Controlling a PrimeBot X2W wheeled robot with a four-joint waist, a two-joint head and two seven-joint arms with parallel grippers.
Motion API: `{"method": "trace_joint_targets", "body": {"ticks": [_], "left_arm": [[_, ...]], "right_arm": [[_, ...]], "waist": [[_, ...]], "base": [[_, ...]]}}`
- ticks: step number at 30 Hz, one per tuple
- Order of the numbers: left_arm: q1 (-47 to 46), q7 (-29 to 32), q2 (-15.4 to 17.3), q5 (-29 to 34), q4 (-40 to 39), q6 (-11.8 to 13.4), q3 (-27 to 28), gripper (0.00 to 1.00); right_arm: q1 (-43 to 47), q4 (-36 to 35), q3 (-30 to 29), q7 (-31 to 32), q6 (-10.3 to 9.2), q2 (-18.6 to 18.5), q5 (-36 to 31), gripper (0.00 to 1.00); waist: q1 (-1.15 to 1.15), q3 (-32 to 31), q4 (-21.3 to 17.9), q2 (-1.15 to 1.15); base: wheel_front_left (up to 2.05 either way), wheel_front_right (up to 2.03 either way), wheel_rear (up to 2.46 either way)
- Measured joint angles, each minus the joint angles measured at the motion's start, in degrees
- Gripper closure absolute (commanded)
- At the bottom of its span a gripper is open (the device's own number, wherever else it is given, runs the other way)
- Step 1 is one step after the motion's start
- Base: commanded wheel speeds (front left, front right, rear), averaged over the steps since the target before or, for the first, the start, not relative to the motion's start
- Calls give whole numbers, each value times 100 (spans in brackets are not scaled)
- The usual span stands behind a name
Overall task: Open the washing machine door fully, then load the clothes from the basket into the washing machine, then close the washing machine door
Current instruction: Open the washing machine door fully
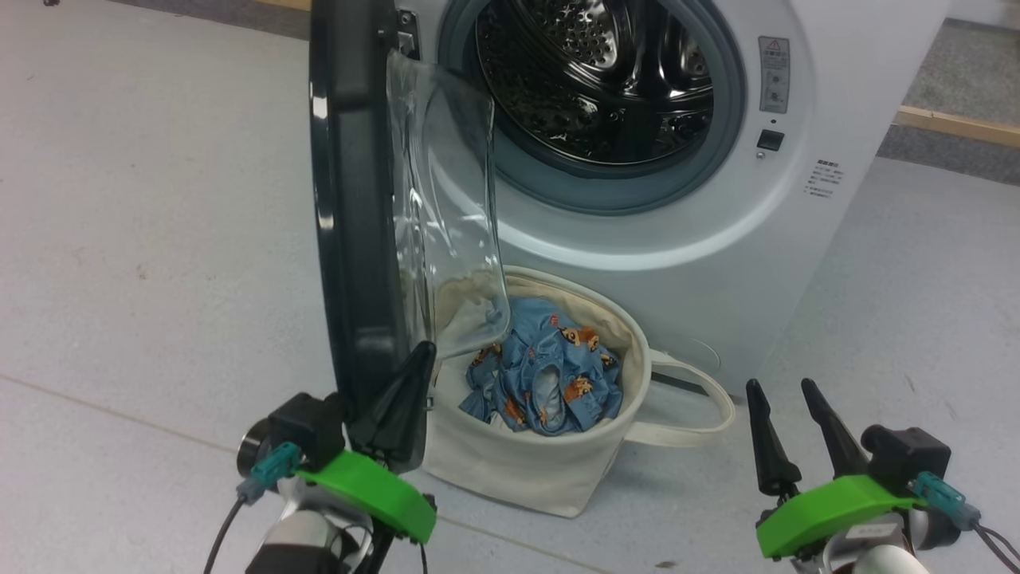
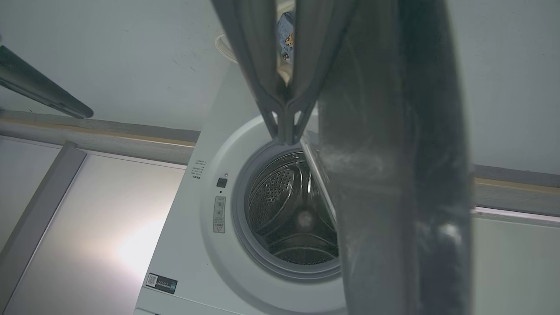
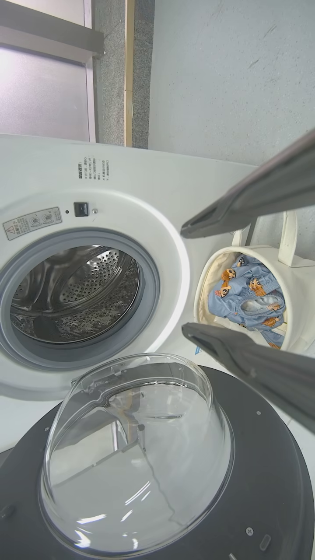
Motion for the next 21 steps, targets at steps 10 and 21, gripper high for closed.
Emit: {"method": "trace_joint_targets", "body": {"ticks": [10, 21], "left_arm": [[-161, -176, 67, -57, 323, 281, 303, 100], [-319, -258, 946, -655, 985, 347, 1418, 100]], "right_arm": [[-4, -4, -8, 0, 0, 1, 49, 0], [-5, -33, 7, 0, 0, 12, 49, 0]], "waist": [[0, -21, 240, 0], [0, -66, 412, 0]], "base": [[0, 0, 0], [0, 0, 0]]}}
